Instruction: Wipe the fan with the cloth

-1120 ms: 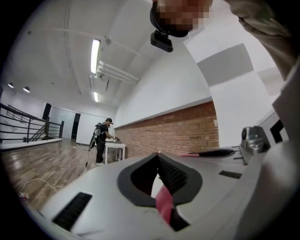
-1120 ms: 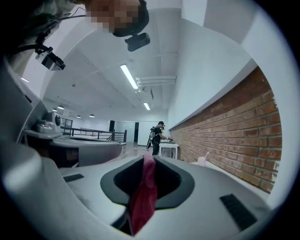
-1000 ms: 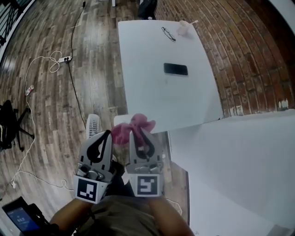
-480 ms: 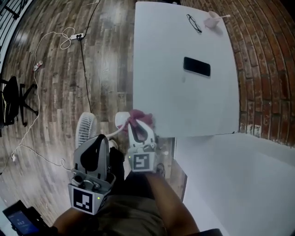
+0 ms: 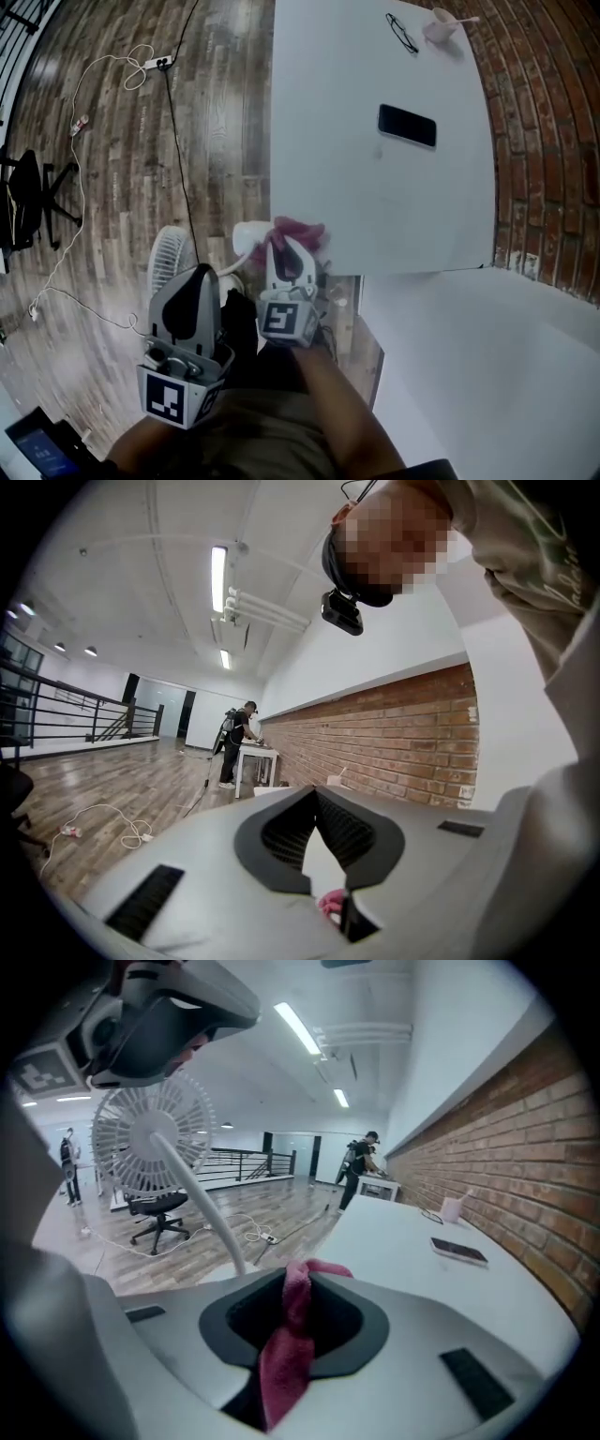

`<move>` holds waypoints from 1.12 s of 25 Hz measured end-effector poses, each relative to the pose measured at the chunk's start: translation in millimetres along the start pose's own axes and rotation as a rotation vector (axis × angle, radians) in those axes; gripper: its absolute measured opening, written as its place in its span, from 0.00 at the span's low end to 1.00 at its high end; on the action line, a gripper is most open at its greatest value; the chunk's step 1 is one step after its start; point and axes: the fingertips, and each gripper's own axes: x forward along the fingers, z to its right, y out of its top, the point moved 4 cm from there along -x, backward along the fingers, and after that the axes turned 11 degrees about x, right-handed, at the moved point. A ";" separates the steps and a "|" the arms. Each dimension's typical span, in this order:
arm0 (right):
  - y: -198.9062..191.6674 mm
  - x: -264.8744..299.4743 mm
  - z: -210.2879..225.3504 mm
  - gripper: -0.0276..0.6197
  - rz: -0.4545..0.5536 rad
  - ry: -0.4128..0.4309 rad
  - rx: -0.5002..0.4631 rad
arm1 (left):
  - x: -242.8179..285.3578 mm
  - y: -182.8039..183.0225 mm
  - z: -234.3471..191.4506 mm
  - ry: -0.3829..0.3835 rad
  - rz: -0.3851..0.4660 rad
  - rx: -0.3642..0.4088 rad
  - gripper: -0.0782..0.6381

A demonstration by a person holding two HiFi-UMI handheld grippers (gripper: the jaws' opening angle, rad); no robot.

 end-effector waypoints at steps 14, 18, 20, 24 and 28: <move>-0.3 3.4 -5.7 0.17 0.078 0.102 0.188 | -7.1 2.9 5.1 -0.037 0.003 -0.031 0.11; 0.0 -22.2 48.7 0.17 0.059 -0.066 0.219 | -16.5 13.1 1.6 -0.054 0.029 -0.013 0.11; 32.2 -46.3 58.5 0.17 0.126 -0.063 0.264 | -17.9 19.0 -4.1 -0.056 0.043 -0.014 0.11; 109.4 -89.6 41.7 0.17 0.269 -0.009 0.249 | -17.3 29.7 -8.6 -0.076 0.050 -0.042 0.11; 156.4 -118.4 21.1 0.17 0.356 -0.078 0.289 | -7.4 54.5 -17.3 -0.185 0.123 -0.077 0.11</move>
